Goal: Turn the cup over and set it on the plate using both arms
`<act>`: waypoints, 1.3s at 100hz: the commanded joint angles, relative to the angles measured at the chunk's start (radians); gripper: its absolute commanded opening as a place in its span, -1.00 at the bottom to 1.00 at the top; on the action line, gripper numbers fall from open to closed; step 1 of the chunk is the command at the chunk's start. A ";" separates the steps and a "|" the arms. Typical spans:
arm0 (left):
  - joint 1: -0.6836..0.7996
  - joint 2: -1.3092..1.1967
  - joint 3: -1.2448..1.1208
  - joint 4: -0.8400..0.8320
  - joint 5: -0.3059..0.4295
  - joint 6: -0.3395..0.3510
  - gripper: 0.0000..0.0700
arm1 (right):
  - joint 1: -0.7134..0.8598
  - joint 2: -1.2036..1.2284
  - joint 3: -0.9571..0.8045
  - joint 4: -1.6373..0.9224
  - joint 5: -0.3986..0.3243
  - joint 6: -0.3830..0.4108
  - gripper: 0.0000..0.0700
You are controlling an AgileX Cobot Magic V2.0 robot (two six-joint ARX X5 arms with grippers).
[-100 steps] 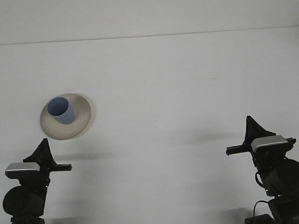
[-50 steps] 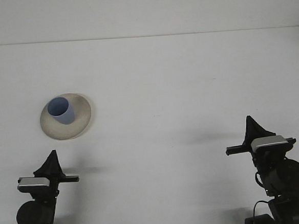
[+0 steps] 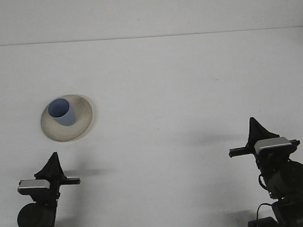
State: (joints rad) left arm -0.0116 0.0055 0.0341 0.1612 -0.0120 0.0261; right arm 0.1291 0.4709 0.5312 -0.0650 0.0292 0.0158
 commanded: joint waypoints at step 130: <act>-0.002 -0.001 -0.020 0.013 -0.003 -0.009 -0.96 | -0.077 -0.470 -0.513 0.058 -0.002 -0.278 -1.00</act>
State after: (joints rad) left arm -0.0116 0.0055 0.0341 0.1619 -0.0120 0.0238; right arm 0.0559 0.0017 0.0402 -0.0368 0.0235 -0.2543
